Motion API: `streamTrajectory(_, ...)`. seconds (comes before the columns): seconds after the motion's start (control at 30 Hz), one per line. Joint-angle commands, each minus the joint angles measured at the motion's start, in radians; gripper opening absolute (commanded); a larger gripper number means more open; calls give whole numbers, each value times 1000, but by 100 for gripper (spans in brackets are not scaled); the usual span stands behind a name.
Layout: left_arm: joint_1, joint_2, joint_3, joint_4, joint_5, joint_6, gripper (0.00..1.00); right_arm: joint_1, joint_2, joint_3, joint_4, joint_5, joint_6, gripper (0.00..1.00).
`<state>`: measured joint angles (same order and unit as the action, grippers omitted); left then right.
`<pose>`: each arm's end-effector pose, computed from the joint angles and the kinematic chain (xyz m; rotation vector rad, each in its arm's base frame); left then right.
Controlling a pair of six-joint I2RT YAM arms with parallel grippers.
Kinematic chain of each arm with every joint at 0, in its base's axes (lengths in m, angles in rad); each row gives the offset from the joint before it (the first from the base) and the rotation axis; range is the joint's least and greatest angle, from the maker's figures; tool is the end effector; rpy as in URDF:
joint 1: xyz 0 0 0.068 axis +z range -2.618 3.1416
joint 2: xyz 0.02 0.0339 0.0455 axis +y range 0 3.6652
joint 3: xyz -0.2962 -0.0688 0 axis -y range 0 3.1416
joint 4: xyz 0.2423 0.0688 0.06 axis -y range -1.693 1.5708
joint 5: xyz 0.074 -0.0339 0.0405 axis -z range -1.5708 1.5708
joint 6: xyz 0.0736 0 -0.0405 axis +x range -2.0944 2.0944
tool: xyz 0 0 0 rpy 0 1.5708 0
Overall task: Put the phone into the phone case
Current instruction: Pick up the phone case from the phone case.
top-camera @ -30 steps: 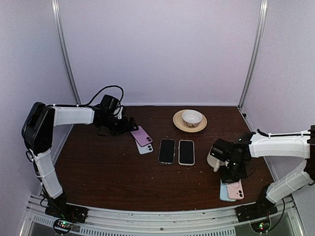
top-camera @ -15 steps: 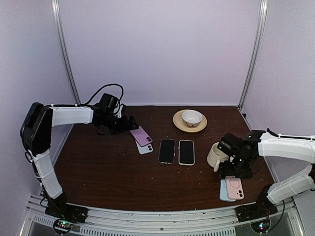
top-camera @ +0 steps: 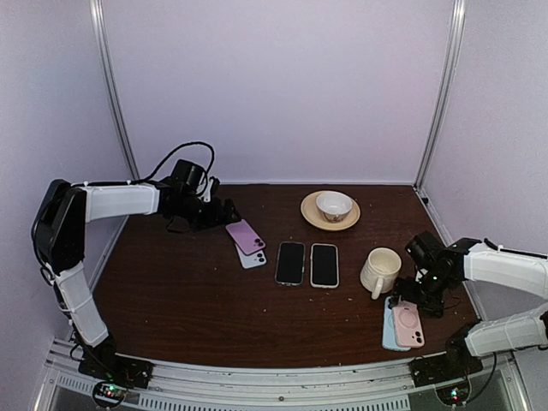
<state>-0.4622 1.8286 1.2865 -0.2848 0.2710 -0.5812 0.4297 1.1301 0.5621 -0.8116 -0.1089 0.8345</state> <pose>0.3780 -0.2103 0.2197 -0.0160 2.5174 -0.7859 0.1404 0.0732 0.1572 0.5948 2.9776 0.3056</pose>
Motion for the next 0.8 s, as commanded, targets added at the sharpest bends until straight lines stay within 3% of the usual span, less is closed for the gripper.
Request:
streamTrajectory(0.0,-7,-36,-7,36,17,18,97,-42,16,0,56,-22,-29,99)
streamTrajectory(0.43,-7,-52,-22,59,22,21,98,-78,117,22,83,-99,-95,98)
streamTrajectory(0.63,-7,-55,-20,61,29,21,98,-78,86,20,70,-108,-98,70)
streamTrajectory(0.77,-7,-60,-21,61,30,25,98,-78,32,47,0,-83,-119,63)
